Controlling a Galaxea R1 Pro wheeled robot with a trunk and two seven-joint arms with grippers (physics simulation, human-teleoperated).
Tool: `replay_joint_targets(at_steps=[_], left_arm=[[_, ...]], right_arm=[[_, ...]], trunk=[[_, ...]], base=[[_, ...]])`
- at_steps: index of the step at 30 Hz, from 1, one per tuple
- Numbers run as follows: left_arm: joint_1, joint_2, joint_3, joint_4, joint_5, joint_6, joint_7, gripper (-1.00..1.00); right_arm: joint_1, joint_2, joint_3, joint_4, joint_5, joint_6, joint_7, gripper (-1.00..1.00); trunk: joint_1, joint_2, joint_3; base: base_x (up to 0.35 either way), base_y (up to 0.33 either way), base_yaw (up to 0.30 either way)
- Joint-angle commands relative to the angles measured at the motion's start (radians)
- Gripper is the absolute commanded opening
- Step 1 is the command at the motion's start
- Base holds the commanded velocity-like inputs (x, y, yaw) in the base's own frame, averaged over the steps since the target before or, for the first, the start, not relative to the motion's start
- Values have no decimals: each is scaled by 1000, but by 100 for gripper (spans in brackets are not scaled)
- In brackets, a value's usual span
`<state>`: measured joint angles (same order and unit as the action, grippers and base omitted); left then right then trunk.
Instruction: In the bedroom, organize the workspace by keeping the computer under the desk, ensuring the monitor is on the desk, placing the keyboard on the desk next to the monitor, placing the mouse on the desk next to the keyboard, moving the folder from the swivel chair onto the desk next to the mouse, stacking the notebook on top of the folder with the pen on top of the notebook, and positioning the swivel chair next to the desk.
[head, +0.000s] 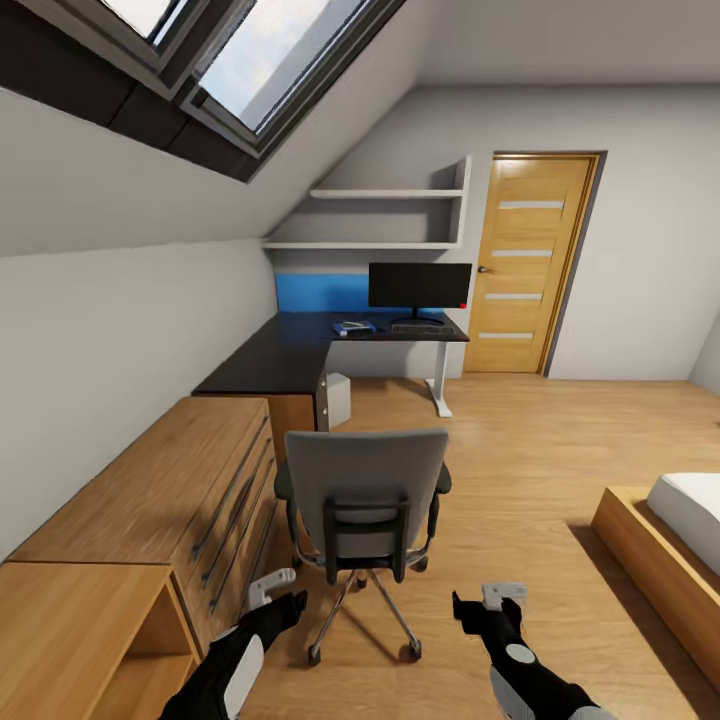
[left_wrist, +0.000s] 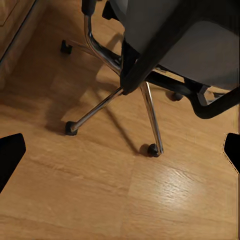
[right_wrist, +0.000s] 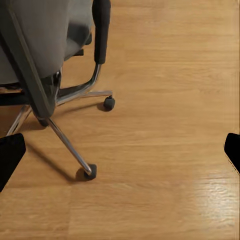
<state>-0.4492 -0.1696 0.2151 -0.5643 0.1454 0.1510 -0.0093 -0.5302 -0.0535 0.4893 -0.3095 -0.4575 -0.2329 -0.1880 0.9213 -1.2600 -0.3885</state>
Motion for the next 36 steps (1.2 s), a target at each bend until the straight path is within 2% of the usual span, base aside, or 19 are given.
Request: replay_joint_targets(at_steps=[1, 8, 11, 14, 17, 19, 26, 36], left_arm=[[-2, -2, 4, -3, 10, 8, -2, 100], [-9, -4, 4, -4, 10, 7, -7, 100], [-9, 1, 3, -1, 1, -28, -8, 100], [-9, 5, 2, 1, -36, -89, -8, 100], [-9, 6, 4, 22, -118, -160, -3, 100], [-9, 7, 5, 32, -139, -182, -1, 100], [-9, 6, 7, 64, -148, -194, 0, 100], [-9, 6, 9, 82, -148, -195, -1, 100]], right_arm=[[-8, 0, 8, -1, -9, -1, -5, 100], [-49, 40, 6, -1, -9, 0, -4, 100], [-52, 58, 7, -8, -9, -21, 1, 100], [-52, 89, 10, -8, -6, -61, 12, 100], [-53, 109, 12, -6, -6, -137, 42, 100], [-53, 122, 12, -4, -6, -166, 50, 100], [-53, 136, 12, 15, -4, -176, 37, 100], [-53, 136, 12, 22, 3, -179, 25, 100]], trunk=[[4, -8, -5], [31, -57, -26], [42, -78, -36], [54, -99, -45], [65, -120, -55], [73, -134, -61], [100, -183, -83], [138, -253, -114]], base=[[0, 0, 0], [0, 0, 0], [0, 0, 0], [0, 0, 0], [0, 0, 0], [0, 0, 0], [0, 0, 0], [0, 0, 0]])
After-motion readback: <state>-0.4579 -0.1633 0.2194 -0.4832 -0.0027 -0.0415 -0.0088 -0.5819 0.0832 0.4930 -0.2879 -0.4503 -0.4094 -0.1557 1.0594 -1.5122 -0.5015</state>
